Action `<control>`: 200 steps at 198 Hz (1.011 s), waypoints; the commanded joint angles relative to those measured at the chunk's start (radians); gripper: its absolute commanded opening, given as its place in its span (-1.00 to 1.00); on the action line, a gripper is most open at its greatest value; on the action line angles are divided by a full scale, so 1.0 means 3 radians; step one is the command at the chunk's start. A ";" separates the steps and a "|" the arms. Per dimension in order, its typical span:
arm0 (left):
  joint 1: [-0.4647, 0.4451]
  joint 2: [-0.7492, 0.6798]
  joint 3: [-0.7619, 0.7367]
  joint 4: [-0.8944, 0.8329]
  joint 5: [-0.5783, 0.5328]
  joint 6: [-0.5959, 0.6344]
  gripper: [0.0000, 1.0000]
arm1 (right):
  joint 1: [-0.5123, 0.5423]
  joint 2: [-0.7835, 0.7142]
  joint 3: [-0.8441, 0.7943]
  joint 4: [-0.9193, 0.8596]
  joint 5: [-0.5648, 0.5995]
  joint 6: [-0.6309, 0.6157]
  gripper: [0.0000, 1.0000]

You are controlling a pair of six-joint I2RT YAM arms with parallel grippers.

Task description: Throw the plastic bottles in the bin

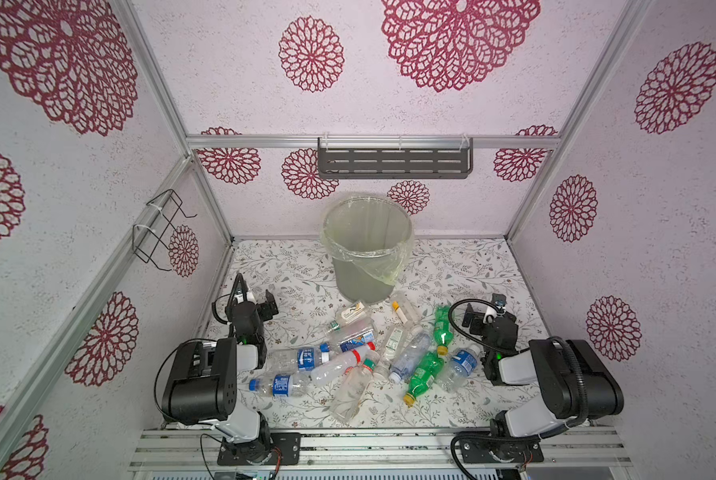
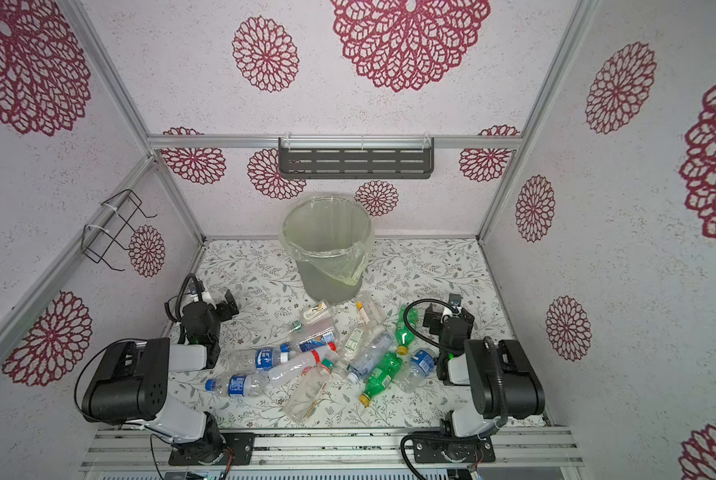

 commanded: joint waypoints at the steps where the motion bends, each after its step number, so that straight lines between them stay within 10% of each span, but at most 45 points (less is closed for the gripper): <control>1: 0.0004 -0.0065 0.0057 -0.0016 0.0002 0.0075 0.95 | -0.0009 -0.0052 0.0090 0.0111 -0.0016 -0.0037 0.98; 200: 0.0062 -0.0069 0.0055 -0.0027 0.0210 0.0069 0.95 | -0.0010 -0.0047 0.0095 0.0104 -0.0009 -0.0046 0.98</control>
